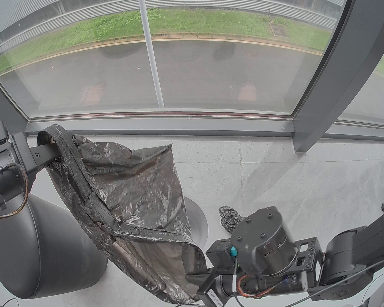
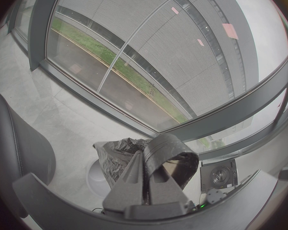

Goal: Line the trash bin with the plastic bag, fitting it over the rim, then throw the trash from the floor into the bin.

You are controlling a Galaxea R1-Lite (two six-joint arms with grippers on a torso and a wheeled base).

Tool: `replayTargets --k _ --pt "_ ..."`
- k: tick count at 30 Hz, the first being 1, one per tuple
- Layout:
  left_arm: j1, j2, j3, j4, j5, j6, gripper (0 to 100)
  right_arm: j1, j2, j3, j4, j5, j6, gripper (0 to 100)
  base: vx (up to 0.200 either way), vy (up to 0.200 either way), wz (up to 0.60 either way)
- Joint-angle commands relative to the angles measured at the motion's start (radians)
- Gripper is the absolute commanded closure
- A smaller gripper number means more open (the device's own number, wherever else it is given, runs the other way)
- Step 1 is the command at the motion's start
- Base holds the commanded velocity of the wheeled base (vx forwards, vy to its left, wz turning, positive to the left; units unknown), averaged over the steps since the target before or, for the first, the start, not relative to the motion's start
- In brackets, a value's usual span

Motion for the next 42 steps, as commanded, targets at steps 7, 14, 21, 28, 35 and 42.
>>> replayTargets --k 7,14,21,28,35,42 --pt "0.056 0.114 0.065 0.000 -0.012 -0.005 100 -0.075 -0.144 -0.055 0.208 0.254 0.147 100 0.000 0.000 0.00" --pt "0.056 0.177 0.096 -0.009 -0.012 -0.005 100 -0.075 -0.134 -0.054 0.279 0.321 0.147 100 0.000 0.000 0.00" --pt "0.056 0.221 0.111 -0.035 -0.012 -0.017 100 -0.080 -0.113 -0.052 0.279 0.374 0.189 100 0.000 0.000 0.00" --pt "0.056 0.309 0.128 -0.107 -0.020 -0.026 100 -0.150 -0.007 -0.083 0.233 0.377 0.181 100 0.000 0.000 0.00" --pt "0.067 0.410 0.119 -0.164 -0.031 -0.037 100 -0.210 0.084 -0.084 0.101 0.380 0.164 100 0.000 0.000 0.00" --pt "0.076 0.556 0.110 -0.304 -0.032 -0.042 100 -0.241 0.180 -0.101 0.018 0.381 0.153 100 0.000 0.000 0.00"
